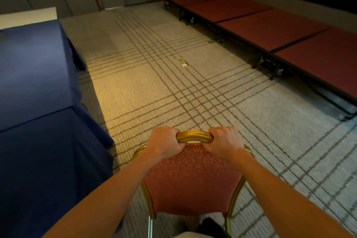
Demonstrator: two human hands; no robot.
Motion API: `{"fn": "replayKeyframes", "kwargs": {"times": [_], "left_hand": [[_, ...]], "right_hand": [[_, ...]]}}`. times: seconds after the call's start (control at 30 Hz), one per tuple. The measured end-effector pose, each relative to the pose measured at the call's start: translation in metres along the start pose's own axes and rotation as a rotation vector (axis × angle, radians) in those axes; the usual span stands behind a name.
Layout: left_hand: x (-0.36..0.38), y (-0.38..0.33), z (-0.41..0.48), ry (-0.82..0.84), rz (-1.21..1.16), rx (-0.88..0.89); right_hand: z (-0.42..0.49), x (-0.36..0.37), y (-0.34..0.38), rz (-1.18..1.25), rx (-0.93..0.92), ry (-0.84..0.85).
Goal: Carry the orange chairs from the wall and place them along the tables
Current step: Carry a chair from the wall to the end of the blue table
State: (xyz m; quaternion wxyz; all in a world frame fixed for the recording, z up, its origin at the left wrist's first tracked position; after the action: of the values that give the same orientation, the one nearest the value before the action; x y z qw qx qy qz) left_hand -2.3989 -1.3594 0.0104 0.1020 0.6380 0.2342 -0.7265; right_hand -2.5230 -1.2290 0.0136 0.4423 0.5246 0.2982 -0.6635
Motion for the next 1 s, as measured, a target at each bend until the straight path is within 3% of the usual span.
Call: {"fn": "replayKeyframes", "kwargs": {"times": [0.2, 0.53, 0.8, 1.0], "left_hand": [[0.001, 0.049, 0.094, 0.017, 0.058, -0.080], [-0.012, 0.150, 0.243, -0.013, 0.083, -0.327], [-0.022, 0.234, 0.317, -0.066, 0.031, -0.447], [-0.025, 0.335, 0.382, -0.053, 0.006, -0.504]], "right_hand": [[0.116, 0.041, -0.024, 0.039, -0.040, 0.106], [0.330, 0.091, -0.032, 0.060, -0.270, 0.157], [0.461, 0.130, -0.008, 0.052, -0.390, 0.226], [0.571, 0.174, 0.034, 0.002, -0.426, 0.249]]}}
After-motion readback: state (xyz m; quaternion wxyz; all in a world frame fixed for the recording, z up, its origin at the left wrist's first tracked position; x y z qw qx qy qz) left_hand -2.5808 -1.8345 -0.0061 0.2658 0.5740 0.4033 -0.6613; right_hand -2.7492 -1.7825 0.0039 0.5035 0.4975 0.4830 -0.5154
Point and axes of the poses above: each hand's wrist, its own z-axis towards the middle knuckle, its own x-axis out of the palm, y = z × x, the point moved 8 cm from there along z, towards the middle knuckle, and after that the axes turned 6 degrees about -y, right-handed, at the moved point
